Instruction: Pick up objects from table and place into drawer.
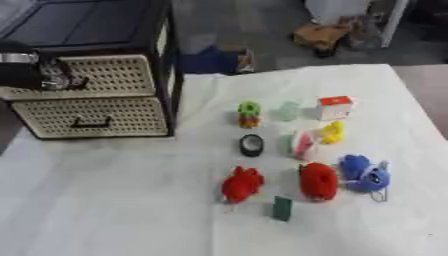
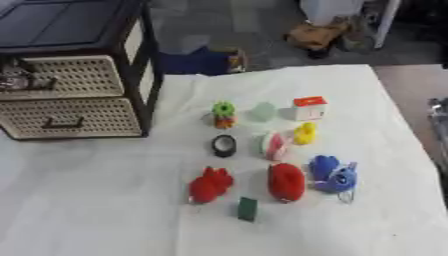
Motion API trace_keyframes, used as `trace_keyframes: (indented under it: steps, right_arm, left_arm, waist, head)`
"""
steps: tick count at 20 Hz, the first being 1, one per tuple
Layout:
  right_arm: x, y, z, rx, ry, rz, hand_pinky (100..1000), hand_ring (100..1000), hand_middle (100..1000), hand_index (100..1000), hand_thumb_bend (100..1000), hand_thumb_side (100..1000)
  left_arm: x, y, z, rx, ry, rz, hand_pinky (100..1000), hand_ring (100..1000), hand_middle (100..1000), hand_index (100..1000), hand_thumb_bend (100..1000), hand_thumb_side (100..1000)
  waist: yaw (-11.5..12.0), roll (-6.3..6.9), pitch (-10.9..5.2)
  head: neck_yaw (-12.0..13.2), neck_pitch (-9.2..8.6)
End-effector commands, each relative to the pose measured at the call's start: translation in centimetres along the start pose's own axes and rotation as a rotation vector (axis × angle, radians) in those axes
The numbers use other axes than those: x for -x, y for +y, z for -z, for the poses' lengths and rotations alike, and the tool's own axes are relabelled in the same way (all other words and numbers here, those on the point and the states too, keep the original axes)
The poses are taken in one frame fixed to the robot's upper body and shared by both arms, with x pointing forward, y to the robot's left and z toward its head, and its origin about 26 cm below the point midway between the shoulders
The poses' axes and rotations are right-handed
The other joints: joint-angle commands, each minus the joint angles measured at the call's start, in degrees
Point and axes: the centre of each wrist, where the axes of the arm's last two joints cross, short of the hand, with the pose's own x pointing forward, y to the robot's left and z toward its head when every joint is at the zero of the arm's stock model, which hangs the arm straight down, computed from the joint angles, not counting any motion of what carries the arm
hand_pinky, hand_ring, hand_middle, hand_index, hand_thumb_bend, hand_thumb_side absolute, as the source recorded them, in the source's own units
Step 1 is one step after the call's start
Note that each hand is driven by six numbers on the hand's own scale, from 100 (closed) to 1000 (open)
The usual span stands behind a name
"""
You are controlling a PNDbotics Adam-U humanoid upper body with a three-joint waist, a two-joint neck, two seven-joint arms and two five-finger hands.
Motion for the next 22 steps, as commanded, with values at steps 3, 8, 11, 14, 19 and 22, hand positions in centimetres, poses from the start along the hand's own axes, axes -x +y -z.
trace_keyframes:
  steps: [3, 8, 11, 14, 19, 22]
  right_arm:
    - [-0.6, -0.7, 0.6, 0.012, -0.038, -0.011, 613, 728, 712, 858, 100, 1000]
    - [-0.7, -0.7, 0.7, 0.009, -0.04, -0.012, 614, 728, 711, 858, 100, 1000]
    - [-0.7, -0.8, 0.7, 0.009, -0.041, -0.012, 614, 728, 711, 858, 100, 1000]
    - [-0.7, -0.8, 0.7, 0.009, -0.041, -0.012, 614, 728, 710, 858, 100, 1000]
    - [-0.7, -0.8, 0.7, 0.01, -0.042, -0.01, 616, 728, 709, 857, 100, 1000]
    - [-0.7, -0.8, 0.7, 0.01, -0.043, -0.01, 617, 728, 709, 857, 100, 1000]
  left_arm:
    - [0.6, 1.5, -0.9, -0.021, -0.029, 0.013, 100, 100, 100, 967, 582, 1000]
    - [0.9, 1.9, -0.8, -0.004, -0.034, 0.027, 100, 100, 100, 926, 674, 1000]
    - [1.1, 2.3, -0.8, 0.003, -0.027, 0.029, 100, 100, 100, 904, 772, 1000]
    - [1.3, 2.4, -0.7, 0.01, -0.019, 0.026, 100, 100, 100, 903, 835, 1000]
    - [1.8, 2.4, -0.6, 0.005, 0.016, 0.026, 100, 100, 100, 908, 863, 1000]
    - [2.2, 2.3, -0.5, 0.002, 0.034, 0.023, 100, 100, 100, 926, 865, 1000]
  waist:
    - [0.0, -0.04, -0.83]
    - [0.0, 0.02, -0.64]
    - [-0.1, 0.06, -0.5]
    - [-0.2, 0.09, -0.35]
    - [-0.3, 0.07, -0.2]
    - [-0.4, 0.06, -0.1]
  head:
    - [0.2, -0.58]
    - [0.4, -0.66]
    - [0.5, -0.76]
    - [0.6, -0.89]
    - [0.7, -1.14]
    - [0.8, -1.28]
